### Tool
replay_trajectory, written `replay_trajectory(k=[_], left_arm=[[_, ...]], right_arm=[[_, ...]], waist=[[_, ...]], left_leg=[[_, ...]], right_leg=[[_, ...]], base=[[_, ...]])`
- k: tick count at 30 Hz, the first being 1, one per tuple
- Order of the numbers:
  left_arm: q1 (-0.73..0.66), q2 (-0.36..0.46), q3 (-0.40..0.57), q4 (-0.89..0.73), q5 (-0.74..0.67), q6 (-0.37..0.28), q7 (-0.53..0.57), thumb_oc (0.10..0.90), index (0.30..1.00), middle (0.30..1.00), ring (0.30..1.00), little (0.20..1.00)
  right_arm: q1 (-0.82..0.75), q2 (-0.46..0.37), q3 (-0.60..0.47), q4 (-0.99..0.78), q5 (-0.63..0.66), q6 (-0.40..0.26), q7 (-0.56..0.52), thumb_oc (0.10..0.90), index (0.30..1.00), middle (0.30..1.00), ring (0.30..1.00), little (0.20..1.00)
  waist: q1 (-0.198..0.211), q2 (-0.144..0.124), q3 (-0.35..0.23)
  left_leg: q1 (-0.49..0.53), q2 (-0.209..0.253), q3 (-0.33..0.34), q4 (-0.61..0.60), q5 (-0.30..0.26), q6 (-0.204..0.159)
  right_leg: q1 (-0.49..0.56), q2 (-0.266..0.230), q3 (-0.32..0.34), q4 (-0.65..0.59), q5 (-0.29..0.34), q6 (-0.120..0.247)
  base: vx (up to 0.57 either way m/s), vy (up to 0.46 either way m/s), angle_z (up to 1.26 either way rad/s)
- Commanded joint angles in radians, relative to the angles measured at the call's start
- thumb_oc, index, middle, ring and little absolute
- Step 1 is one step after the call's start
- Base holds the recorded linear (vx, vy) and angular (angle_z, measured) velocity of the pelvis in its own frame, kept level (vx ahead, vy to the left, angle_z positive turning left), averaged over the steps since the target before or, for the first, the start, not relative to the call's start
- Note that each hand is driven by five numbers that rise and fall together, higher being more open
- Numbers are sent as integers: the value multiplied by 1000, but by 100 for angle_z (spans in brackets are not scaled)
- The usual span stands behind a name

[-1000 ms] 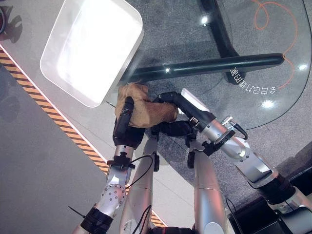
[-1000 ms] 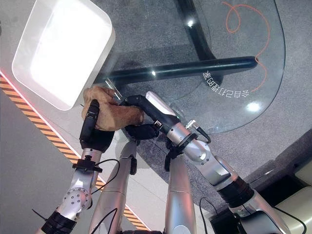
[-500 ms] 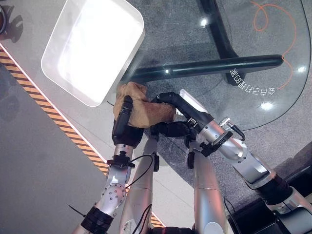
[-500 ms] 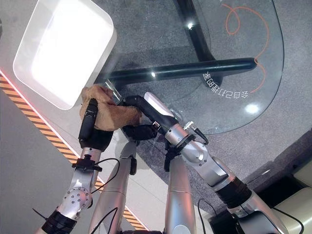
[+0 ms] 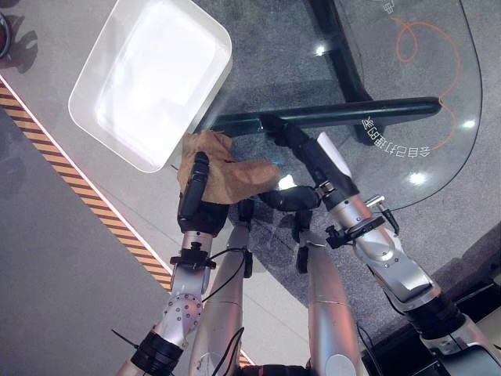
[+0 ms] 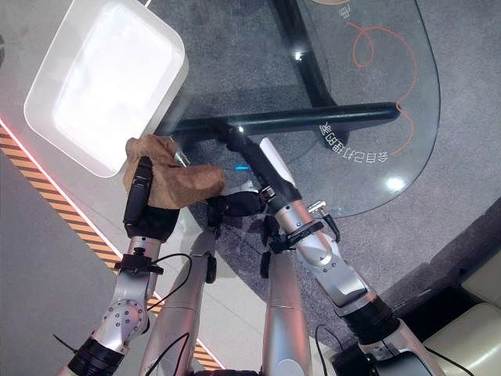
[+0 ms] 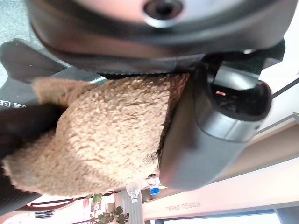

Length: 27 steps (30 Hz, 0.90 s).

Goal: Wipe the table with a cloth and put it in the basket.

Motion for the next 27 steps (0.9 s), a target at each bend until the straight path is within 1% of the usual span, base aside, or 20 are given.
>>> replay_trajectory(k=[1, 6, 11, 13, 14, 15, 16, 17, 18, 19, 22, 23, 24, 25, 26, 27], left_arm=[[24, -4, 91, -197, 103, -59, -123, 100, 300, 300, 300, 200], [35, -11, 124, -199, 97, -48, -139, 100, 300, 300, 300, 200], [36, -17, 135, -199, 107, -46, -143, 100, 300, 300, 300, 200], [34, -17, 149, -203, 141, -88, -153, 100, 300, 300, 300, 200], [32, -14, 161, -205, 148, -128, -170, 100, 300, 300, 300, 200], [32, -13, 163, -205, 146, -132, -173, 100, 300, 300, 300, 200], [26, -1, 183, -209, 151, -186, -197, 100, 300, 300, 300, 200], [15, 14, 206, -214, 155, -223, -207, 100, 300, 300, 300, 200], [13, 17, 209, -215, 159, -228, -207, 100, 300, 300, 300, 200], [-3, 39, 237, -218, 183, -274, -202, 100, 300, 300, 300, 200], [-40, 64, 296, -231, 232, -330, -131, 100, 300, 300, 300, 200], [-45, 64, 305, -231, 233, -327, -121, 100, 300, 300, 300, 200], [-72, 72, 337, -225, 294, -361, -62, 100, 300, 300, 300, 200], [-78, 73, 343, -225, 314, -365, -45, 100, 300, 300, 300, 200], [-103, 78, 368, -210, 382, -393, 29, 100, 300, 300, 300, 200], [-115, 80, 380, -203, 404, -404, 65, 100, 300, 300, 300, 200]], right_arm=[[7, 23, -85, -146, 43, -131, -30, 800, 900, 900, 900, 900], [36, 34, -119, -149, 45, -140, -28, 800, 900, 900, 900, 900], [47, 40, -130, -156, 53, -142, -21, 800, 900, 900, 900, 900], [49, 40, -137, -157, 57, -134, -21, 800, 900, 900, 900, 900], [51, 38, -140, -157, 61, -132, -22, 800, 900, 900, 900, 900], [51, 38, -140, -157, 62, -132, -23, 800, 900, 900, 900, 900], [53, 35, -143, -155, 66, -129, -23, 800, 900, 900, 900, 900], [52, 35, -143, -156, 68, -121, -23, 800, 900, 900, 900, 900], [52, 35, -143, -156, 68, -119, -22, 800, 900, 900, 900, 900], [55, 33, -145, -156, 71, -109, -21, 800, 900, 900, 900, 900], [63, 39, -148, -144, 66, -88, -5, 800, 900, 900, 900, 900], [63, 40, -149, -142, 65, -85, -1, 800, 900, 900, 900, 900], [63, 43, -150, -131, 66, -72, 14, 800, 900, 900, 900, 900], [62, 46, -149, -128, 64, -69, 18, 800, 900, 900, 900, 900], [62, 55, -146, -116, 65, -48, 40, 800, 900, 900, 900, 900], [60, 58, -143, -112, 65, -36, 50, 800, 900, 900, 900, 900]], waist=[[7, 2, -26], [3, 0, -26], [0, -4, -26], [0, -2, -26], [0, 0, -26], [0, 0, -26], [1, 3, -26], [1, 5, -26], [1, 5, -26], [0, 9, -26], [-1, 21, -26], [-1, 22, -26], [-3, 26, -26], [-3, 27, -26], [-6, 30, -26], [-8, 32, -26]], left_leg=[[44, -54, 38, 97, -132, 55], [57, -52, 37, 95, -133, 52], [65, -50, 37, 92, -132, 50], [69, -49, 41, 89, -132, 49], [74, -48, 42, 86, -132, 49], [75, -48, 43, 85, -132, 49], [83, -48, 44, 83, -134, 49], [88, -49, 44, 86, -137, 48], [89, -49, 44, 86, -138, 48], [93, -49, 45, 92, -140, 46], [94, -50, 43, 108, -144, 43], [94, -50, 43, 110, -144, 43], [95, -50, 42, 118, -148, 41], [95, -50, 42, 120, -148, 40], [94, -51, 40, 130, -151, 38], [93, -51, 40, 135, -152, 37]], right_leg=[[59, 89, -15, -126, 99, -12], [73, 91, -11, -128, 95, -14], [83, 93, -8, -132, 95, -16], [87, 94, -5, -131, 91, -17], [91, 94, -4, -131, 89, -18], [91, 94, -4, -131, 89, -18], [97, 93, -3, -131, 83, -19], [103, 93, -3, -128, 79, -20], [103, 93, -3, -128, 78, -20], [108, 91, -3, -122, 73, -23], [110, 91, -2, -105, 60, -31], [110, 91, -2, -102, 58, -32], [111, 90, -1, -94, 50, -35], [110, 89, 0, -91, 48, -36], [110, 89, 3, -81, 42, -40], [107, 89, 5, -74, 38, -42]], base=[[0, 0, 0], [0, 0, 0], [0, 0, 0], [0, 0, 0], [0, 0, 0], [0, 0, 0], [0, 0, 0], [0, 0, 0], [16, 31, -2], [14, 40, -3], [17, 67, -5], [17, 80, -11], [13, 61, -13], [24, 101, -12], [23, 84, -4], [27, 93, 3]])
